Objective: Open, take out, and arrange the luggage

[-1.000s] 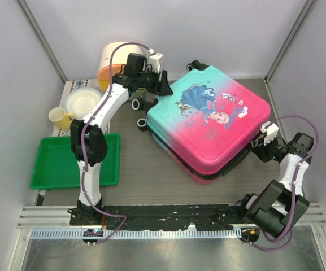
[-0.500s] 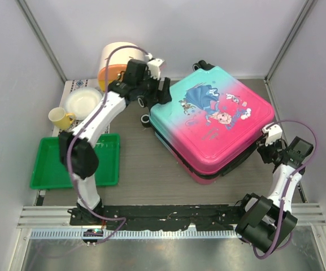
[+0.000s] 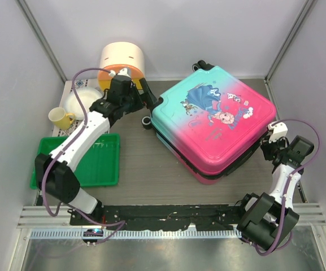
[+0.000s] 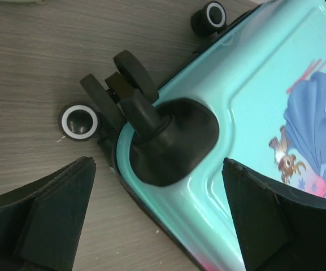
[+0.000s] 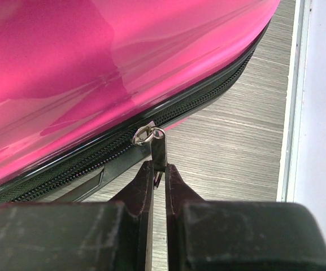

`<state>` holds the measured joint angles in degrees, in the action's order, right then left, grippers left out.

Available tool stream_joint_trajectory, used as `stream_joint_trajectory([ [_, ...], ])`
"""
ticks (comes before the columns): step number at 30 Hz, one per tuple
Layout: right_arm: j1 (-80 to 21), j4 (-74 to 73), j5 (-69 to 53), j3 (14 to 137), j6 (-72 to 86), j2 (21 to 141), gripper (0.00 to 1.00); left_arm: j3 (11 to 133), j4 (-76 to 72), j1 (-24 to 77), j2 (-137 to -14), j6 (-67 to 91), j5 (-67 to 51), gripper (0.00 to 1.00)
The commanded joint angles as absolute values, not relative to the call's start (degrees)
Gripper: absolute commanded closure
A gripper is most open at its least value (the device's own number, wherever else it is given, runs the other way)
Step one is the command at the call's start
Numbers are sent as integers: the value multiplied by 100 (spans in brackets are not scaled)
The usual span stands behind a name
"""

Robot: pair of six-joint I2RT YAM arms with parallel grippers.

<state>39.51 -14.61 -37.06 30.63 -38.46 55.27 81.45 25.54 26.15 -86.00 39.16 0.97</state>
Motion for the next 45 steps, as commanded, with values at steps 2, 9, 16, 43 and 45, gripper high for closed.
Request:
stream_joint_trajectory([
  [2,3964,-817,-4087,3331,-3876,5361,99,8358,1908,2602,-9061,4903,272,0],
  [9,3964,-949,-4227,3357,-4043,5405,99,8823,1521,2549,-9860,5343,211,0],
  [16,3964,-1028,-4385,3384,-4096,5423,99,9193,1406,2409,-10484,5818,194,0],
  [43,3990,-862,-4167,3918,-4096,6116,99,8657,2065,1363,-10345,4291,-1143,100],
  [45,4016,-476,-4122,4069,-4096,6388,99,8718,2240,1275,-10397,4175,-1116,100],
])
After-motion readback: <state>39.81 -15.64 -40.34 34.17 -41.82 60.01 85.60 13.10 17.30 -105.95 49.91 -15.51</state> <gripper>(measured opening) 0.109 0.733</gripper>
